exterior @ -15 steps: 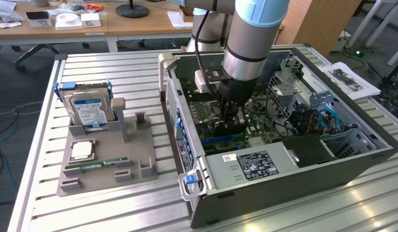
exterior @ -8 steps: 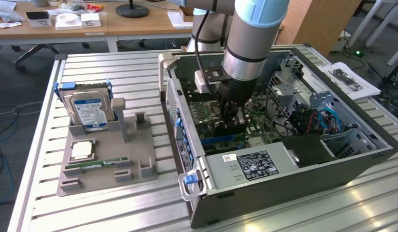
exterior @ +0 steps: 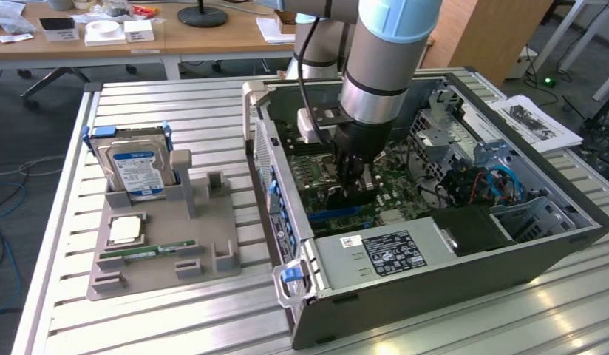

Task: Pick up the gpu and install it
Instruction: 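Insert the gpu into the slot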

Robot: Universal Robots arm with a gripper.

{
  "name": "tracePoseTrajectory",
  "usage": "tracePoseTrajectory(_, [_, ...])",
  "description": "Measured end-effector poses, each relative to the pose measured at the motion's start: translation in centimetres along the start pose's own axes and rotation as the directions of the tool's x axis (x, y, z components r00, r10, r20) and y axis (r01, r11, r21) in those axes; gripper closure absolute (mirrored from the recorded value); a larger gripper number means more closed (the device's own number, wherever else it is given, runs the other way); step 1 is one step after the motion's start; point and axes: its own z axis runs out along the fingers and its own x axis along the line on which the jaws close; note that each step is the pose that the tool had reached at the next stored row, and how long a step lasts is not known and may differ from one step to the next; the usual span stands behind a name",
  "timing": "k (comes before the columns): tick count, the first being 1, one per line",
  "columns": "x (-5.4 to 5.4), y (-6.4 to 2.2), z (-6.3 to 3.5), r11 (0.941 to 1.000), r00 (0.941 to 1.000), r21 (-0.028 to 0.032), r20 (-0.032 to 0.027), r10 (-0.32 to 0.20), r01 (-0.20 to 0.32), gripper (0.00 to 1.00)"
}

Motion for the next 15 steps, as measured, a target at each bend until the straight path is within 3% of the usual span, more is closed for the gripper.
tracePoseTrajectory(15, [0.01, 0.1, 0.21, 1.0, 1.0, 0.0002, 0.0003, 0.0, 0.0, 0.73])
